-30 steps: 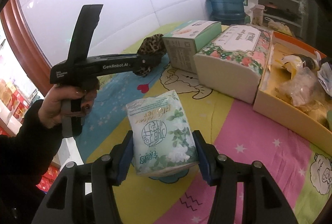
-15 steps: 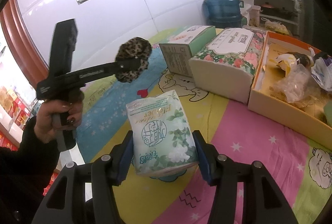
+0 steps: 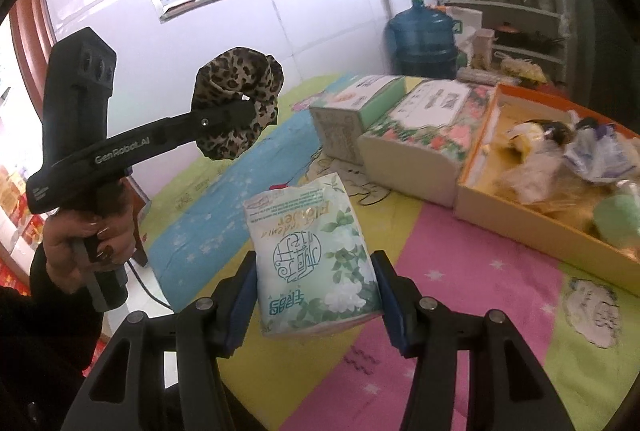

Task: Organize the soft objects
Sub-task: 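Carry the tissue pack and leopard scrunchie with both grippers over the box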

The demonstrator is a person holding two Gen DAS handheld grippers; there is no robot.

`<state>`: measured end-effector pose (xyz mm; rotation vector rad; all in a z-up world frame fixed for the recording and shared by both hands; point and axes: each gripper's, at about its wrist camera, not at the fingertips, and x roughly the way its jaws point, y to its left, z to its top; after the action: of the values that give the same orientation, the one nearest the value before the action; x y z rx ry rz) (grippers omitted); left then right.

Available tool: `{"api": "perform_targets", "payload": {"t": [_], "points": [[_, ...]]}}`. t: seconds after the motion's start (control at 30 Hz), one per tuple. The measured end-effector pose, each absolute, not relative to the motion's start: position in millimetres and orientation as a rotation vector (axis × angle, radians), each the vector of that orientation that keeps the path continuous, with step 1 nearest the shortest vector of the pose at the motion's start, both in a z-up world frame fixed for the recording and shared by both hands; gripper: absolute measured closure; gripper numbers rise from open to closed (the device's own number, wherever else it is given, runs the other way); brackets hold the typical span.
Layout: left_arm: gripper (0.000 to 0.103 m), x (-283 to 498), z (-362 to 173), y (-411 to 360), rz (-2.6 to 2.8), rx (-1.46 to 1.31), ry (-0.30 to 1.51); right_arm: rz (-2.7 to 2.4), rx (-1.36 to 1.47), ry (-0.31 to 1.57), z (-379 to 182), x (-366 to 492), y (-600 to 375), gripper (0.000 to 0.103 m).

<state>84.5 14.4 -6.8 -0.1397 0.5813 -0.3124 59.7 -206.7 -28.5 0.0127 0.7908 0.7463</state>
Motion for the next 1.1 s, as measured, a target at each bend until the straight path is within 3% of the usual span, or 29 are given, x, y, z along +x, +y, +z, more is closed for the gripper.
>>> {"api": "perform_targets", "payload": {"t": [1.1], "points": [[0.087,145,11,-161,-0.474,-0.059,0.576,0.412,0.079,0.621,7,86,-379,0.048]]}}
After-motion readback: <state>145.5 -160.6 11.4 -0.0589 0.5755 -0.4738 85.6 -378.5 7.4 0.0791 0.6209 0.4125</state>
